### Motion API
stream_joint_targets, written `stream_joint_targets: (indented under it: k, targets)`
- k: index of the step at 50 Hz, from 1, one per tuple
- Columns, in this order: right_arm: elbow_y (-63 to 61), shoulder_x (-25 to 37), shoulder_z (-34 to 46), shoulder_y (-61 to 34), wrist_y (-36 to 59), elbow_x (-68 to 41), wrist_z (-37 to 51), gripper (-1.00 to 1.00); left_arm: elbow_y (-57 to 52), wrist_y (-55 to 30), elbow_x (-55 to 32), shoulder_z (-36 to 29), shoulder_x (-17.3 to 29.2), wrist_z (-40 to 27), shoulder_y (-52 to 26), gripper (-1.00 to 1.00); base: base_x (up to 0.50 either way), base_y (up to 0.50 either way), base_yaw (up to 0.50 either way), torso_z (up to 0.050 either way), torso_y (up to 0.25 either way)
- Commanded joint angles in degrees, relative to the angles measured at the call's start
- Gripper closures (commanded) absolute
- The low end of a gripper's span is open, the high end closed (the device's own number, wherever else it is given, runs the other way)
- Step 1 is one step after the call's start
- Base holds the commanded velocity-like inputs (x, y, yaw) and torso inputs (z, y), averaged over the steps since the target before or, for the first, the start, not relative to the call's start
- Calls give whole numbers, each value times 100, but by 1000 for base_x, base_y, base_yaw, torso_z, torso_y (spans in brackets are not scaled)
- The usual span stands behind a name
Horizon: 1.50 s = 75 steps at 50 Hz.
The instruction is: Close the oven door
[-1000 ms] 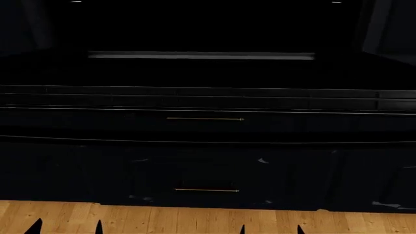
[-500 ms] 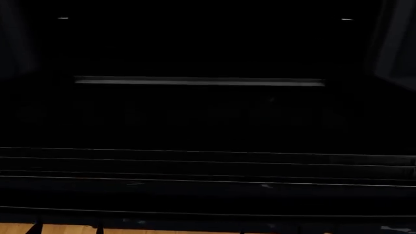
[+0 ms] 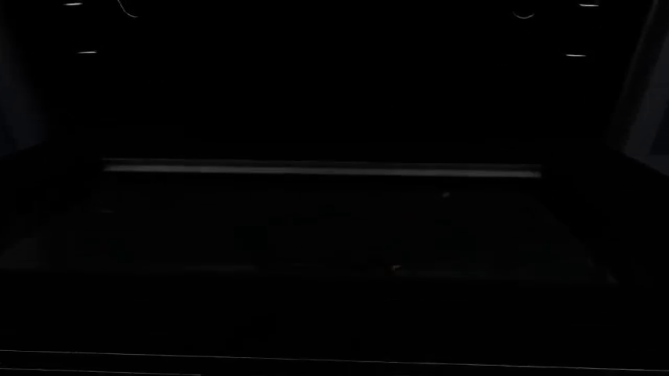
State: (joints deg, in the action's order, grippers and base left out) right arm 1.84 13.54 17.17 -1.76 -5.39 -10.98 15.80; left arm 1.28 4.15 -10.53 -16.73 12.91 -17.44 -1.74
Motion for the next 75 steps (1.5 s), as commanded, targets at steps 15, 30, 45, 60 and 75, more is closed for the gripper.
stream_joint_targets:
  k: [15,30,45,60,75]
  targets:
    - [45,36,58,-16,-44,-15,77,-100,-18,25,-30,-64,47,-64,7,-100,24,0,0,0,0]
    - [27,63,101,-29,-22,-34,109,-100,-59,11,-57,-98,86,-104,9,-100,162,0,0,0,0]
    - [12,93,133,-40,2,-66,136,-100,-25,10,-68,-153,107,-122,-23,-100,166,0,0,0,0]
    - [55,105,143,-50,-25,-120,158,-100,7,80,-82,-181,122,-155,-26,-100,160,0,0,0,0]
    - [-420,233,102,-3,406,-506,124,-100,-42,-197,-201,-204,232,-110,-126,-100,76,0,0,0,0]
